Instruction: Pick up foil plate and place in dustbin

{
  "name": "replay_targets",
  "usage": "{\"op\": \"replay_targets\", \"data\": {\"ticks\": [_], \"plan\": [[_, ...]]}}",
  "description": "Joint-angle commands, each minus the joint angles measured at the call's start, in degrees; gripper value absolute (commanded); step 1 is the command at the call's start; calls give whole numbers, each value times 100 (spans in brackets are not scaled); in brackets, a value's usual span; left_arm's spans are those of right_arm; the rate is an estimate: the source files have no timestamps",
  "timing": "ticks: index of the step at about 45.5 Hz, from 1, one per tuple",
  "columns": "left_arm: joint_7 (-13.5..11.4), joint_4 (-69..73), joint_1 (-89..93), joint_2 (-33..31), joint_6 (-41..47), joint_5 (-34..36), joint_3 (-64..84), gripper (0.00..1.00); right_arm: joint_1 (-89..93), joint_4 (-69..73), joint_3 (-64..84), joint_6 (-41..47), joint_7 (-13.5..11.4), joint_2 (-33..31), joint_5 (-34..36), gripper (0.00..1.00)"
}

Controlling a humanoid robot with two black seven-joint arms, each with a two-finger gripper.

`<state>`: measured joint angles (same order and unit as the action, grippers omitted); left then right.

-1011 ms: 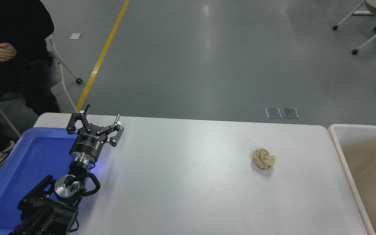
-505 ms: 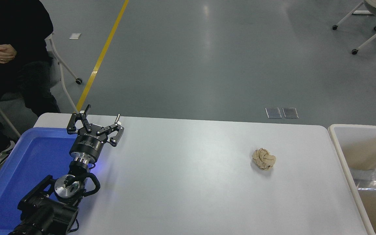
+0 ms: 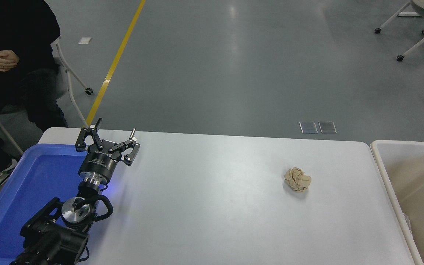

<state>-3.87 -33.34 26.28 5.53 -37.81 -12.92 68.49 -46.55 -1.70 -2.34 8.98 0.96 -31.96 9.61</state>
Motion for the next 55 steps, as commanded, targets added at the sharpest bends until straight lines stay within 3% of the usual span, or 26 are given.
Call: {"op": "replay_targets", "data": {"ticks": [1,13,27,39,55], "plan": [[1,3,0,1,1,0,-3,99,-1258,1039,760,473,-60,-741,-47,100],[9,-5,0,1,1,0,-3,99,-3060,3034,1806,455,-52,-1365,-1329,100],[9,-5,0,1,1,0,-3,99,-4950,5020,3792,464,-25,-1304,-2156,100],[1,3,0,1,1,0,-3,99,-6331,6743,5638,490,-8,-522,-2850,100],[9,3,0,1,1,0,-3,99,-7420,8818,6632,657,1,164,-3018,100]]}}
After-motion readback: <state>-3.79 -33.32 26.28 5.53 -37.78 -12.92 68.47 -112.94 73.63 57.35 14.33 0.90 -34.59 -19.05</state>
